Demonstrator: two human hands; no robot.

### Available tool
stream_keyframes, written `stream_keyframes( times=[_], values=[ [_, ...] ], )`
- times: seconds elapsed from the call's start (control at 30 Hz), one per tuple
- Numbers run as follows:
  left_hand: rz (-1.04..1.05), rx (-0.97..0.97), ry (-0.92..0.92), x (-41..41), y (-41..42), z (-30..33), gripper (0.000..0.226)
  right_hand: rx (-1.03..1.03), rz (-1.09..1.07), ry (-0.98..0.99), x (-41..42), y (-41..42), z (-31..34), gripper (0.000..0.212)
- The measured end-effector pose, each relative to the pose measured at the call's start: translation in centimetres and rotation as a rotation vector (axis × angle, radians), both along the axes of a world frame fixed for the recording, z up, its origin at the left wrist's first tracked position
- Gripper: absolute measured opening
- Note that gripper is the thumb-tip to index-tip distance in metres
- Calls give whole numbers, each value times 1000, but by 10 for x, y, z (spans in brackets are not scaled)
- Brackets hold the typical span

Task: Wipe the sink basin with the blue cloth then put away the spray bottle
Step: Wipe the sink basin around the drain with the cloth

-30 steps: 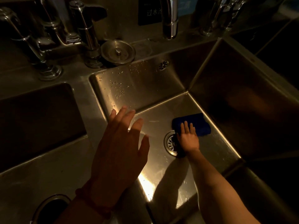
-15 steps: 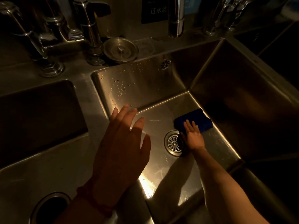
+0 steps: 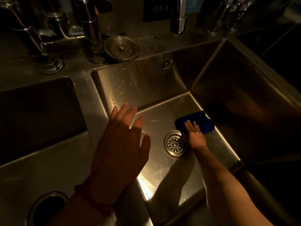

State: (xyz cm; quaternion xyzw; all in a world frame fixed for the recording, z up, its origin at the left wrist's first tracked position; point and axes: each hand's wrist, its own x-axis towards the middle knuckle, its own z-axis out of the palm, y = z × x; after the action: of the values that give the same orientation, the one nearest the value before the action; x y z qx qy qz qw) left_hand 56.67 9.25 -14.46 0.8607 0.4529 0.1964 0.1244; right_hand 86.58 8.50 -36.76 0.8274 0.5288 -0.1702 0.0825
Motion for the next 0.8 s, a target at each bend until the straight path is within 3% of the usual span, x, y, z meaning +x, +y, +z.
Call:
stream_keyframes(
  times=[0.27, 0.63, 0.8],
  values=[
    [36, -62, 16, 2, 3, 2, 39, -9, -35, 9, -2, -47, -2, 59],
    [40, -29, 15, 4, 4, 0, 37, -4, -11, -24, -4, 2, 3, 55],
    [43, -29, 9, 3, 3, 1, 37, -21, -5, -17, 0, -24, 2, 56]
  ],
)
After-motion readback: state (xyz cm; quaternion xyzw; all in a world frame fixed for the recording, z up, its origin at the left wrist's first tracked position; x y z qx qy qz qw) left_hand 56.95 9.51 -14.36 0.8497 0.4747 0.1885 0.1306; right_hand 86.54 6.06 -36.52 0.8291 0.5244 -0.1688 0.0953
